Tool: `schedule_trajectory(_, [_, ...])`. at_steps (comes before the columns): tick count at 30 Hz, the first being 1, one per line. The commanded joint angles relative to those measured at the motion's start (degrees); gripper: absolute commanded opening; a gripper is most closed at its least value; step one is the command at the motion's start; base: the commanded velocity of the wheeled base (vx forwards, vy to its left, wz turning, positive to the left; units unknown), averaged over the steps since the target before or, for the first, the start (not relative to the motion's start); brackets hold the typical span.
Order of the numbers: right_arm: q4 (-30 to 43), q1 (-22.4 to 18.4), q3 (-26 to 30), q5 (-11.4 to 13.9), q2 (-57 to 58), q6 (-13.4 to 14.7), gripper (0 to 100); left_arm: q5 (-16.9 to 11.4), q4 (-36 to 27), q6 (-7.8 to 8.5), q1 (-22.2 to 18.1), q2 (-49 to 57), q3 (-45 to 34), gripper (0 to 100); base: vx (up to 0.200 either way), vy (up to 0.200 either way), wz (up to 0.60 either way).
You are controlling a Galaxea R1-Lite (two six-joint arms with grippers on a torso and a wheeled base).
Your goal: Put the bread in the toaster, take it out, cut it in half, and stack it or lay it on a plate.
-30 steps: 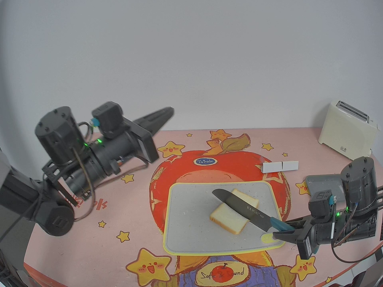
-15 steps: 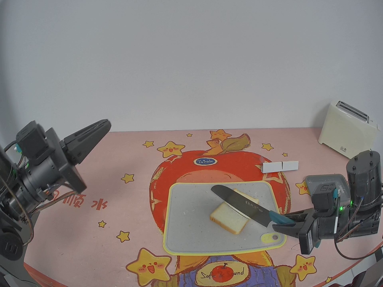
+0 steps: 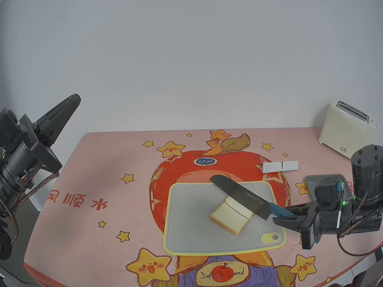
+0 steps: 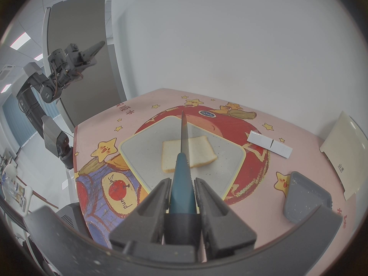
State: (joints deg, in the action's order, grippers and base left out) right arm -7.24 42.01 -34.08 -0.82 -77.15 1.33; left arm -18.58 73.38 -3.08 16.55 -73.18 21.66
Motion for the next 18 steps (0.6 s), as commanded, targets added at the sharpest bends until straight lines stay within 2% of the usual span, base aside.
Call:
schedule_trajectory(1, [0.03, 0.62, -0.37, -0.77, 1.39, -0.01, 0, -0.05, 0.01, 0.18, -0.12, 0.32, -0.92, 0, 0.000, 0.000, 0.00])
schedule_trajectory(8, [0.03, 0.79, -0.37, -3.31, 1.48, -0.01, 0, 0.03, 0.28, 0.36, -0.12, 0.58, -1.36, 0, 0.000, 0.000, 0.00])
schedule_trajectory(12, [0.12, 0.79, -0.19, -4.28, 1.66, 0.08, 0, 0.21, 0.37, 2.56, -0.12, 0.67, -1.71, 0, 0.000, 0.000, 0.00])
schedule_trajectory(15, [-0.05, 0.79, -0.28, -5.16, 1.66, 0.25, 0, 0.21, 0.37, 2.82, -0.12, 0.93, -1.36, 0, 0.000, 0.000, 0.00])
schedule_trajectory(18, [-0.14, -0.08, -0.46, -7.27, 1.30, 0.52, 0, 0.39, 0.37, 3.00, -0.12, 1.02, -1.98, 0, 0.000, 0.000, 0.00])
